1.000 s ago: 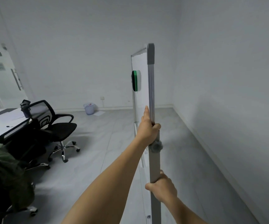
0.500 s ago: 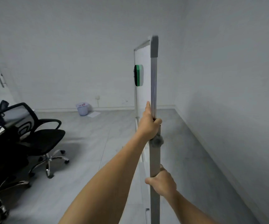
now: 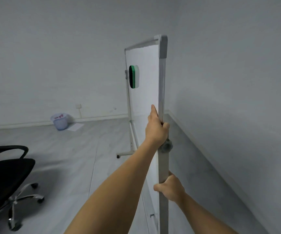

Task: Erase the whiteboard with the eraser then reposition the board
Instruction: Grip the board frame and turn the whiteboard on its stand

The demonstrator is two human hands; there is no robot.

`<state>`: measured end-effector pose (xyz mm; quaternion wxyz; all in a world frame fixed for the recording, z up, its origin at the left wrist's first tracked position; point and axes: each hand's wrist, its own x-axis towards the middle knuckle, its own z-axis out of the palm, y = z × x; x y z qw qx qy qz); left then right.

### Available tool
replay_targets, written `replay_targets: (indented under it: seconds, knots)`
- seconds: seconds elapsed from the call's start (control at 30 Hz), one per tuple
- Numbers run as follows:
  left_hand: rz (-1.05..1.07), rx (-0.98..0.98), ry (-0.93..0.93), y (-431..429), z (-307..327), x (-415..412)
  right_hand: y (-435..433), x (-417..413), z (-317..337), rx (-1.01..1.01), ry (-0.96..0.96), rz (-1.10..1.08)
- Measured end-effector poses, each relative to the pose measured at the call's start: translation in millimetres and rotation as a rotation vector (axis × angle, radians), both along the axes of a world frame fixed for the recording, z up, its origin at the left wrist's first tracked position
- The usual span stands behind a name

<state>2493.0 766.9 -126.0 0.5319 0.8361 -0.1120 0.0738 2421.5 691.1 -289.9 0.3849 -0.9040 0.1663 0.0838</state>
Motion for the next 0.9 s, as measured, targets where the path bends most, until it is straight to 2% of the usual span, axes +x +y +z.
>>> replay_targets:
  seconds: [0.4, 0.6, 0.73, 0.8, 0.9]
  knots:
    - [-0.037, -0.045, -0.020, 11.2, 0.6, 248.0, 8.0, 245.7, -6.3, 0.028, -0.081, 0.056]
    - [-0.046, 0.002, -0.032, 17.5, 4.7, 325.1, 6.6, 334.6, -11.8, 0.086, -0.066, 0.078]
    - [0.039, 0.007, -0.131, 25.6, -7.2, 370.6, 2.8, 400.7, -14.6, 0.086, -0.097, 0.075]
    - [-0.032, -0.021, -0.120, 32.6, -11.6, 396.7, 1.5, 428.0, -8.6, 0.117, -0.088, 0.052]
    - [-0.148, 0.036, -0.071, 38.8, -0.8, 442.3, -8.6, 464.1, 2.3, 0.157, -0.064, 0.007]
